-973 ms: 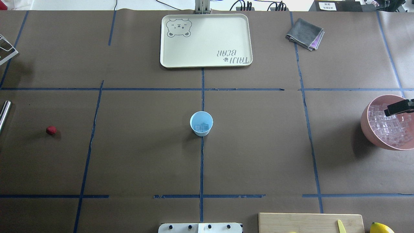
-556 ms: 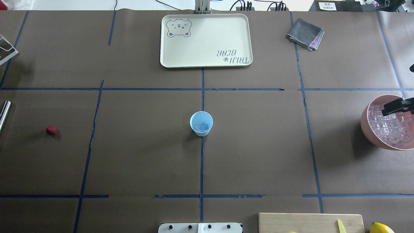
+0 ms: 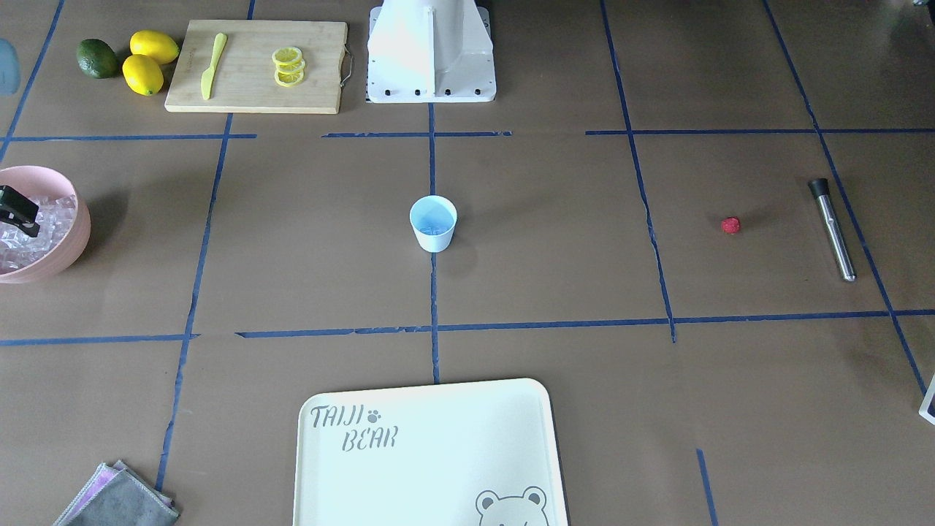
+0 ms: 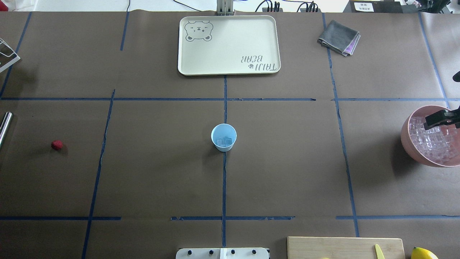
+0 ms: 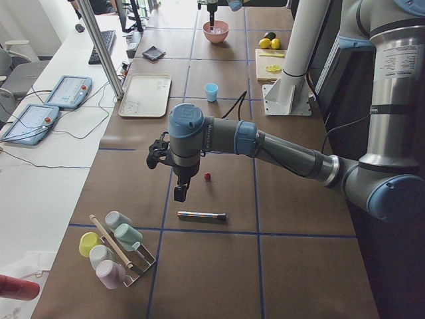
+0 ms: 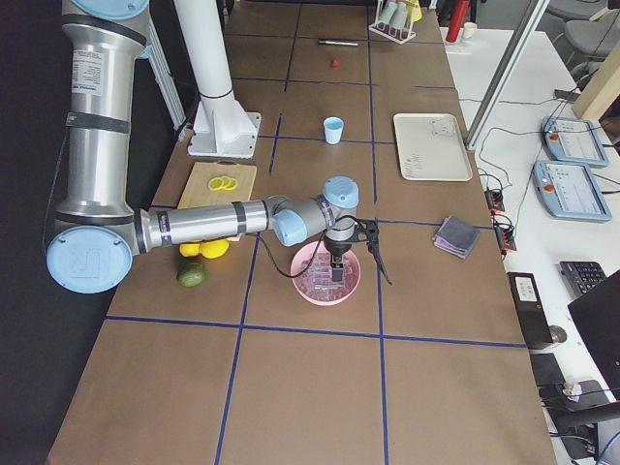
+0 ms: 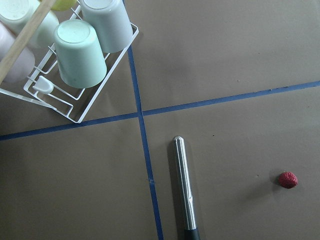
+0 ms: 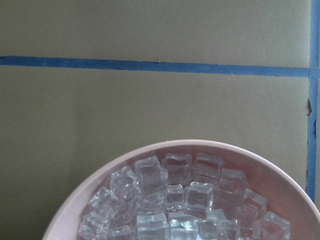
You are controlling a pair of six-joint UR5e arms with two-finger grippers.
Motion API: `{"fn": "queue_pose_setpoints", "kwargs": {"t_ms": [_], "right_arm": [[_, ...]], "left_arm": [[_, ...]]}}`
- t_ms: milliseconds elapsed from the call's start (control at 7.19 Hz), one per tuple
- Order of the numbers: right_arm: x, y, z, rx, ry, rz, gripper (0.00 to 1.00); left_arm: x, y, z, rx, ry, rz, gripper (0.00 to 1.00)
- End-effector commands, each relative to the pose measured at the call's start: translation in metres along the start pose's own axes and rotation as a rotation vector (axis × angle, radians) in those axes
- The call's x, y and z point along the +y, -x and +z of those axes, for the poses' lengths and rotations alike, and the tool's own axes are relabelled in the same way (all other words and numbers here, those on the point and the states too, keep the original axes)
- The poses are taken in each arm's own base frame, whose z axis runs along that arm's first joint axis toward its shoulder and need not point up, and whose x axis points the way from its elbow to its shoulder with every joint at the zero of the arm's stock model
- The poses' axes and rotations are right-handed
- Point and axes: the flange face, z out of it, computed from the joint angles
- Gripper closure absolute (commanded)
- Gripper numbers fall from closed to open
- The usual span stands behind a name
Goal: Mash ice and strawberries in cup
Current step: 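Lower the right gripper into the bowl and grasp a third ice cube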
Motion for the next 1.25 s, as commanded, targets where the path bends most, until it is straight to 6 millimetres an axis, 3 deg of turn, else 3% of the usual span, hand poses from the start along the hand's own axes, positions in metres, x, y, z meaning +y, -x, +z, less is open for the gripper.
{"fn": "queue_pose_setpoints", "kwargs": {"t_ms": [0, 695, 1112], "right_arm": [[-0.0032, -0.0027, 0.0080, 0.004, 0.013, 0.005, 0.15], [-0.0020, 0.0020, 0.0131, 0.005, 0.027, -0.003, 0.41], [-0.0016, 0.0023, 0.0138, 0.007, 0.030, -0.004, 0.40]], "left_arm": [[0.0000, -0.0002, -0.0004, 0.000, -0.001, 0.000, 0.00], [-0.0001, -0.0013, -0.0014, 0.000, -0.003, 0.002, 0.00], [-0.0001, -0.0018, -0.0019, -0.001, -0.004, 0.003, 0.00]]}}
